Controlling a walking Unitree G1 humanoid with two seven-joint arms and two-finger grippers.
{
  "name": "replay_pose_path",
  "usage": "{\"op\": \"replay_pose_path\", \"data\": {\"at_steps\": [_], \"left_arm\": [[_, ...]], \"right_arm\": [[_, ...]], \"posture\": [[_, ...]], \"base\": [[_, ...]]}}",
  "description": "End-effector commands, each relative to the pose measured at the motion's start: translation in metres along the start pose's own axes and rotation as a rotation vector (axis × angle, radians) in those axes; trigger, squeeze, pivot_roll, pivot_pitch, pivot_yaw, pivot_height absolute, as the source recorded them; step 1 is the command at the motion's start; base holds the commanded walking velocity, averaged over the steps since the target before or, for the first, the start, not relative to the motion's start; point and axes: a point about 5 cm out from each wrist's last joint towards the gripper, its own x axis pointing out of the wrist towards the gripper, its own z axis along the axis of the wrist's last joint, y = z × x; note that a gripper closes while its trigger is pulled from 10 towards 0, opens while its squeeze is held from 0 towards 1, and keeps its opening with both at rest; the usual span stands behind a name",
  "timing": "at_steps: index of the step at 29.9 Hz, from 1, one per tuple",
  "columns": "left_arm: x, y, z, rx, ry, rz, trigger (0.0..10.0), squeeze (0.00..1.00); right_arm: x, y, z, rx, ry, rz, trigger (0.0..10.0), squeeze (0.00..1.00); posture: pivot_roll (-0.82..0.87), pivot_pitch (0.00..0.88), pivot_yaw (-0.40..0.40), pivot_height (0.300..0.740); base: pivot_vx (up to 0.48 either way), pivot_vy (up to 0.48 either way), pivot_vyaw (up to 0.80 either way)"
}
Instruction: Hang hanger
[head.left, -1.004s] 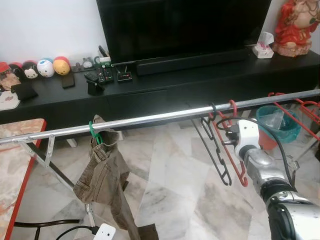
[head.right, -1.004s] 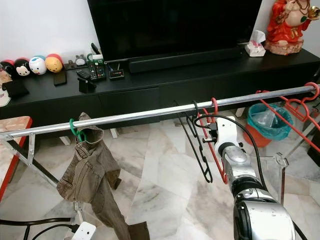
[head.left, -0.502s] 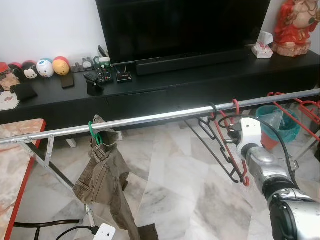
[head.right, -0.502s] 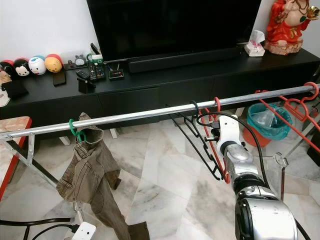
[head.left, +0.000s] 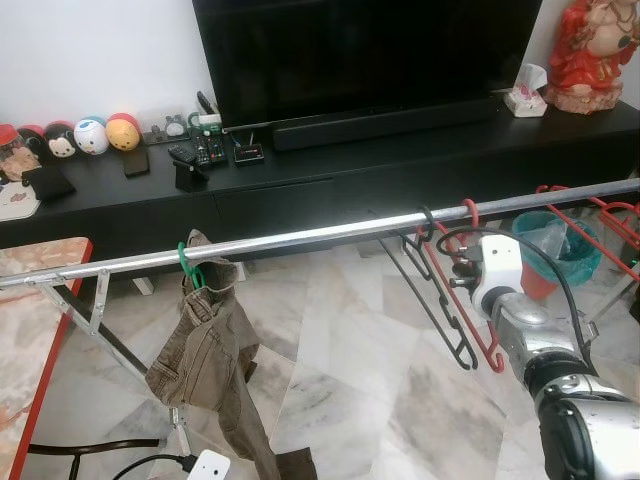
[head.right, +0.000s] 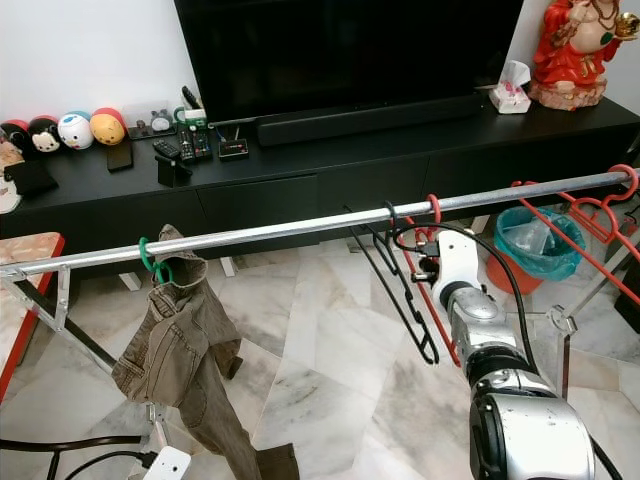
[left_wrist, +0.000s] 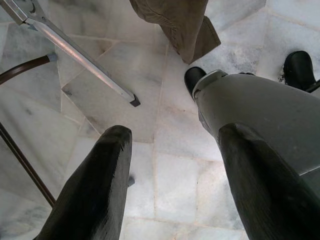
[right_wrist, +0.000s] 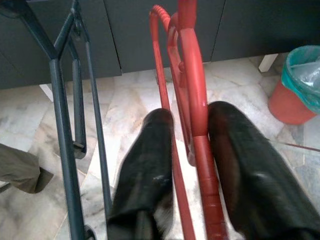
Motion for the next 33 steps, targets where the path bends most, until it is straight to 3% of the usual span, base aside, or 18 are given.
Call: {"op": "replay_pose_path", "data": {"at_steps": [1,14,15,16,20,24,27,28,29,33], "left_arm": [[-0.001,0.004,-0.006,0.011,0.017,0.007,10.0,0.00],[-0.001,0.002,-0.005,0.014,0.017,0.002,10.0,0.00],[-0.001,0.002,-0.006,0.013,0.018,0.002,10.0,0.00],[-0.001,0.001,-0.007,0.013,0.021,0.002,10.0,0.00],[-0.002,0.001,-0.010,0.014,0.030,0.003,10.0,0.00],[-0.002,0.001,-0.013,0.011,0.038,0.004,10.0,0.00],[-0.003,0.001,-0.014,0.011,0.039,0.005,10.0,0.00],[-0.003,0.002,-0.014,0.008,0.041,0.007,10.0,0.00],[-0.003,0.002,-0.014,0.008,0.041,0.007,10.0,0.00],[-0.002,0.001,-0.012,0.008,0.034,0.007,10.0,0.00]], "right_arm": [[-0.001,0.001,-0.005,0.018,0.001,-0.005,10.0,1.00],[-0.004,0.005,-0.005,0.021,-0.115,-0.030,10.0,1.00],[-0.004,0.006,-0.003,0.021,-0.146,-0.031,10.0,0.17],[-0.006,0.008,-0.001,0.029,-0.199,-0.034,10.0,0.00],[-0.010,0.012,-0.005,0.046,-0.268,-0.036,10.0,0.00],[-0.020,0.017,-0.026,0.103,-0.314,-0.075,10.0,0.00],[-0.026,0.019,-0.039,0.094,-0.309,-0.091,10.0,0.00],[-0.034,0.021,-0.056,0.128,-0.302,-0.120,10.0,0.00],[-0.034,0.021,-0.056,0.128,-0.302,-0.120,10.0,0.00],[-0.060,0.027,-0.090,0.113,-0.339,-0.173,10.0,0.00]], "posture": [[-0.07,0.000,0.069,0.740],[-0.07,0.000,0.070,0.740],[-0.07,0.000,0.070,0.740],[-0.07,0.000,0.070,0.740],[-0.08,0.000,0.070,0.740],[-0.08,0.000,0.062,0.740],[-0.07,0.000,0.060,0.740],[-0.08,0.000,0.059,0.740],[-0.08,0.000,0.059,0.740],[-0.08,0.001,0.059,0.740]], "base": [[0.000,0.000,0.00],[0.000,0.000,0.00],[0.000,0.000,0.00],[0.000,0.000,0.00],[0.000,0.000,0.00],[0.000,0.000,0.00],[0.000,0.000,0.00],[0.000,0.000,0.00],[0.000,0.000,0.00],[0.000,0.000,0.00]]}}
